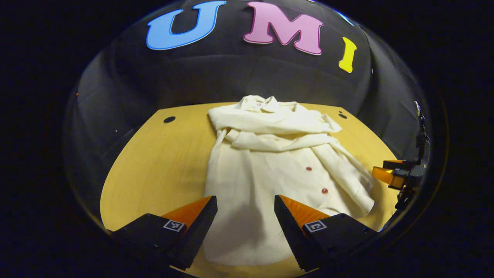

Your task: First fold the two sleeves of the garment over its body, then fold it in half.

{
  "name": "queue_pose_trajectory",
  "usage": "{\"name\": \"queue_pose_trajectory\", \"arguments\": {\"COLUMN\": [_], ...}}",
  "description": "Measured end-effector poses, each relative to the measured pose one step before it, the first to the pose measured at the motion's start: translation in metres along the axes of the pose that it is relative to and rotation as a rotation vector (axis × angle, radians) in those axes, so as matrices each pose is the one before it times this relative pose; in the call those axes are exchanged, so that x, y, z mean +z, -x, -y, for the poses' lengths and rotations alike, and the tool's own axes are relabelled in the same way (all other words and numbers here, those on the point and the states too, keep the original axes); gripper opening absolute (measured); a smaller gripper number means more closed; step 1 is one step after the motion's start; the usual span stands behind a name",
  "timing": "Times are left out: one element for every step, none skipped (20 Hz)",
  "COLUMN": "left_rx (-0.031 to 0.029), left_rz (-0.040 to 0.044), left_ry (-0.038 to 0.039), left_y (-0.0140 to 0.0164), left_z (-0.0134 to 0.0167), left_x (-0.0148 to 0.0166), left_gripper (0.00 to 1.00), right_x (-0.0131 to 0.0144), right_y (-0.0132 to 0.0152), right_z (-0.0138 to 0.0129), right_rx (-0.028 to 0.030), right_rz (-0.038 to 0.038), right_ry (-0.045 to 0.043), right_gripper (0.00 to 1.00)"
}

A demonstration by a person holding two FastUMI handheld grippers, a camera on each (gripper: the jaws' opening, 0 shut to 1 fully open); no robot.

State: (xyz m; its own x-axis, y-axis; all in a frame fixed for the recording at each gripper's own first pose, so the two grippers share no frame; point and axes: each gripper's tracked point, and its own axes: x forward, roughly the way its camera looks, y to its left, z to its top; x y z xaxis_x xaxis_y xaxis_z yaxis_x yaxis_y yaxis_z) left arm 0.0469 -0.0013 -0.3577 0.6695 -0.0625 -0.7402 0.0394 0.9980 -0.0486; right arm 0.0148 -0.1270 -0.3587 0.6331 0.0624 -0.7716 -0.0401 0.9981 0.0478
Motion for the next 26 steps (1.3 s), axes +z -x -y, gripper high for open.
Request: {"name": "queue_pose_trajectory", "arguments": {"left_rx": [0.00592, 0.00999, 0.0088, 0.00761, 0.00474, 0.00694, 0.00534, -0.00039, -0.00507, -0.00095, -0.00524, -0.00515, -0.01533, -0.0123, -0.00666, -0.01946, -0.01416, -0.0178, -0.0333, -0.0228, -0.00263, -0.00117, -0.00111, -0.00758, -0.01174, -0.01372], "left_rz": [-0.0412, -0.0284, -0.01647, -0.02016, -0.01673, -0.00452, 0.0068, -0.00455, -0.01362, -0.00929, -0.00635, -0.00324, -0.00347, -0.00116, -0.0027, -0.00187, -0.00122, 0.00019, 0.0049, 0.00259, 0.00874, 0.01152, 0.02322, 0.02976, 0.03195, 0.03098], "left_ry": [0.03345, 0.0292, 0.02448, 0.01946, 0.01045, -0.00073, -0.01568, -0.02124, -0.02267, -0.01896, -0.02003, -0.01888, -0.0085, 0.00998, 0.01907, 0.00793, 0.00427, 0.01216, 0.01475, 0.00535, -0.01042, -0.01925, -0.02117, -0.01575, -0.00905, -0.00477], "left_y": [0.00629, 0.0026, 0.00056, -0.00132, -0.00166, -0.00095, -0.00317, 0.00005, -0.00131, -0.00005, -0.00031, 0.00113, -0.00107, -0.00151, 0.00015, -0.00143, -0.00012, 0.00015, 0.00022, 0.00172, 0.0024, 0.00402, 0.00543, 0.0048, 0.00462, 0.00241], "left_z": [-0.00765, -0.00768, -0.00552, -0.0059, -0.00314, -0.00294, 0.00002, 0.00354, 0.00514, 0.00435, 0.0044, 0.0052, 0.00515, 0.00496, 0.00382, 0.00349, 0.00253, 0.0022, 0.00622, 0.0044, 0.00051, 0.00177, 0.00321, 0.0025, 0.00407, 0.00322], "left_x": [-0.01936, -0.01581, -0.01118, -0.01107, -0.00849, -0.0048, 0.00171, -0.00153, -0.00228, -0.00174, -0.00128, -0.00081, -0.00055, 0.0025, 0.00172, 0.00078, 0.00139, 0.00131, 0.00323, 0.0014, 0.00472, 0.00803, 0.01261, 0.01581, 0.01966, 0.01821], "left_gripper": [0.96, 0.97, 0.97, 0.96, 0.95, 0.95, 0.89, 0.95, 0.94, 0.92, 0.8, 0.71, 0.57, 0.47, 0.28, 0.2, 0.13, 0.11, 0.07, 0.07, 0.06, 0.07, 0.07, 0.07, 0.06, 0.06], "right_x": [-0.00866, -0.00562, -0.00304, -0.00472, -0.00261, -0.00173, -0.00158, -0.00317, -0.00206, 0.00243, 0.00013, -0.00134, 0.0028, -0.00228, 0.00179, -0.00035, 0.00133, 0.00205, -0.00033, 0.00119, 0.00087, 0.00261, 0.00849, 0.01104, 0.01682, 0.01889], "right_y": [0.00042, -0.00015, -0.00056, -0.00091, -0.0013, -0.00129, -0.00099, -0.00137, -0.00051, -0.00205, 0.00051, 0.00189, -0.00256, 0.00146, -0.00094, -0.00105, 0.00012, -0.00112, -0.00079, -0.0007, 0.00167, 0.00272, 0.00349, 0.00361, 0.00338, 0.00276], "right_z": [-0.00438, -0.00604, -0.00325, -0.00309, -0.00375, -0.00342, -0.00273, -0.00254, -0.00206, -0.00025, -0.00096, -0.00262, -0.00218, -0.00189, -0.00228, -0.00337, -0.00186, 0.00107, -0.0005, -0.00132, -0.00122, -0.00071, 0.00002, 0.0005, -0.00049, -0.00136], "right_rx": [0.01264, 0.0125, 0.011, 0.00142, 0.00296, 0.00001, 0.00268, 0.00031, 0.00119, -0.00672, -0.001, -0.00002, 0.0038, 0.00107, 0.00555, 0.00817, -0.00107, -0.00906, -0.00517, -0.0015, 0.00413, 0.00223, -0.00005, -0.00249, -0.00043, 0.00008], "right_rz": [-0.02653, -0.01917, -0.0135, -0.0074, -0.00584, -0.00285, -0.00755, -0.01128, -0.01225, 0.01295, -0.00403, -0.00516, 0.00586, -0.00513, 0.00634, -0.00565, 0.0003, 0.00766, 0.00004, 0.00479, -0.00087, 0.00285, 0.01681, 0.02121, 0.03378, 0.03829], "right_ry": [-0.01616, -0.01378, -0.00536, 0.00244, 0.00578, 0.00729, 0.00358, 0.00041, -0.00224, 0.00445, 0.00465, 0.00497, 0.00402, 0.00178, 0.00104, -0.00026, -0.00581, -0.00251, 0.00457, 0.00418, -0.00355, -0.01509, -0.01437, -0.00733, -0.0044, 0.00017], "right_gripper": [0.98, 0.98, 0.98, 0.98, 0.97, 0.97, 0.96, 0.96, 0.95, 0.91, 0.82, 0.8, 0.73, 0.67, 0.45, 0.41, 0.22, 0.24, 0.11, 0.07, 0.07, 0.07, 0.07, 0.07, 0.07, 0.07]}}
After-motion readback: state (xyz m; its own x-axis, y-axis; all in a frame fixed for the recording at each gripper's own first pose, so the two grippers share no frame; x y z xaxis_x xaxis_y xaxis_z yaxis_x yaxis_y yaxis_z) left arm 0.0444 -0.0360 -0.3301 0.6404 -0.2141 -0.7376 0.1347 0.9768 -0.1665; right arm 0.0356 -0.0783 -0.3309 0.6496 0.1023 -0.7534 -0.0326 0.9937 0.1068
